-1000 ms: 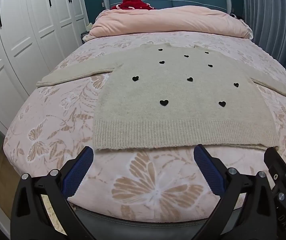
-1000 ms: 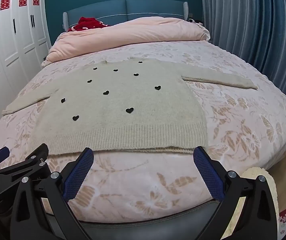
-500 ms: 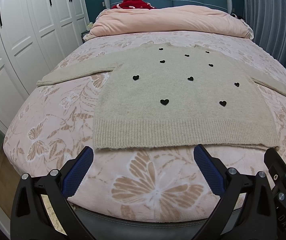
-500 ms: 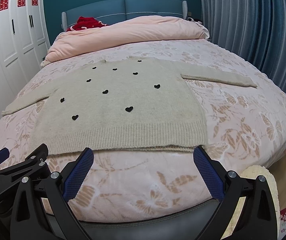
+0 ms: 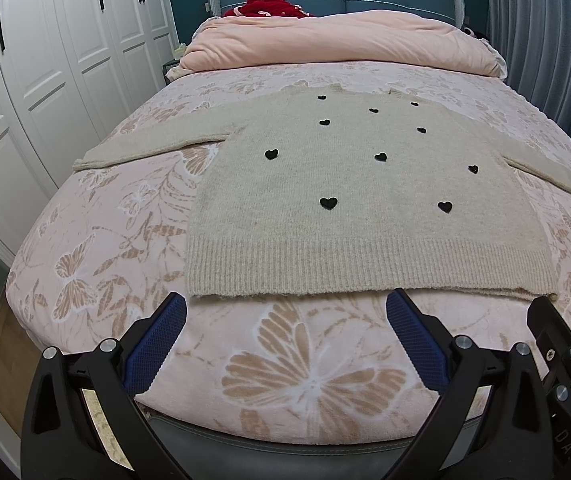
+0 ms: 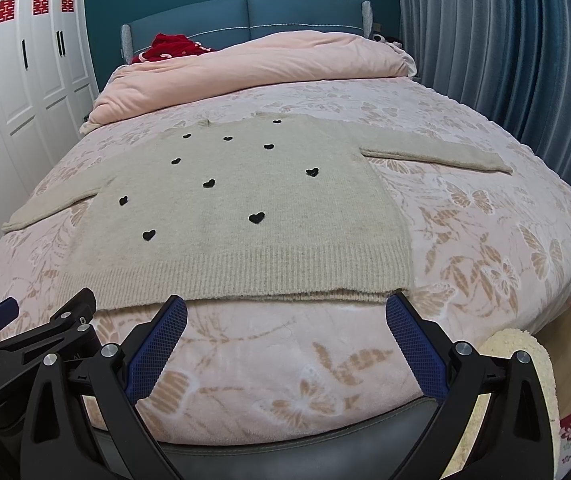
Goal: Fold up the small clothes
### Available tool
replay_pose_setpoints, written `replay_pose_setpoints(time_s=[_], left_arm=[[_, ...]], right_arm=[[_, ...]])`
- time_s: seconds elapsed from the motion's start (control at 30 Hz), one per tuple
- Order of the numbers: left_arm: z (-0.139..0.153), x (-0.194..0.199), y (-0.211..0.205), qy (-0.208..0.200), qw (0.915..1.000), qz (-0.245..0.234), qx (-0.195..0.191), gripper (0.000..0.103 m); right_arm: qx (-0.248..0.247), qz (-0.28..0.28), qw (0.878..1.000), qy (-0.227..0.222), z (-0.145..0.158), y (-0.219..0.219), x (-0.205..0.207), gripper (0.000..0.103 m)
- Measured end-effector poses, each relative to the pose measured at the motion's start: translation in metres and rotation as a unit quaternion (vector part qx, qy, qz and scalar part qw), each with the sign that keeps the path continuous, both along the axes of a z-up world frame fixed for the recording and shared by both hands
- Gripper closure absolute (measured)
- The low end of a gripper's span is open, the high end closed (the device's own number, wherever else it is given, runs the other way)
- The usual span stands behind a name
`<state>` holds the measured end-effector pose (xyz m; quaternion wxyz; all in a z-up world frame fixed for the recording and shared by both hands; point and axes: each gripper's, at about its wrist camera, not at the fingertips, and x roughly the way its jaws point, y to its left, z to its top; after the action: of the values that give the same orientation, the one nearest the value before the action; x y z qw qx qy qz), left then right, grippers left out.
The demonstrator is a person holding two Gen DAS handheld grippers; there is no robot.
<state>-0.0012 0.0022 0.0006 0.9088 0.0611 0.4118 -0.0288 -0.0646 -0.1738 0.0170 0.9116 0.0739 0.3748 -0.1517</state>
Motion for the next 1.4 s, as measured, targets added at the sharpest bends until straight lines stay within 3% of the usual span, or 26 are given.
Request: replay_pose_setpoints(time_s=[1.0, 1.4], left_arm=[[-0.004, -0.003, 0.005, 0.002, 1.0000, 0.002, -0.002, 0.006], [-0.012, 0.000, 0.006, 0.012, 0.9999, 0.005, 0.000, 0.006]], right_arm=[[0.002, -0.001, 1.000, 0.002, 0.001, 0.002, -0.004, 0.005], [0.005, -0.001, 1.000, 0.011, -0.013, 0.000, 0.002, 0.005]])
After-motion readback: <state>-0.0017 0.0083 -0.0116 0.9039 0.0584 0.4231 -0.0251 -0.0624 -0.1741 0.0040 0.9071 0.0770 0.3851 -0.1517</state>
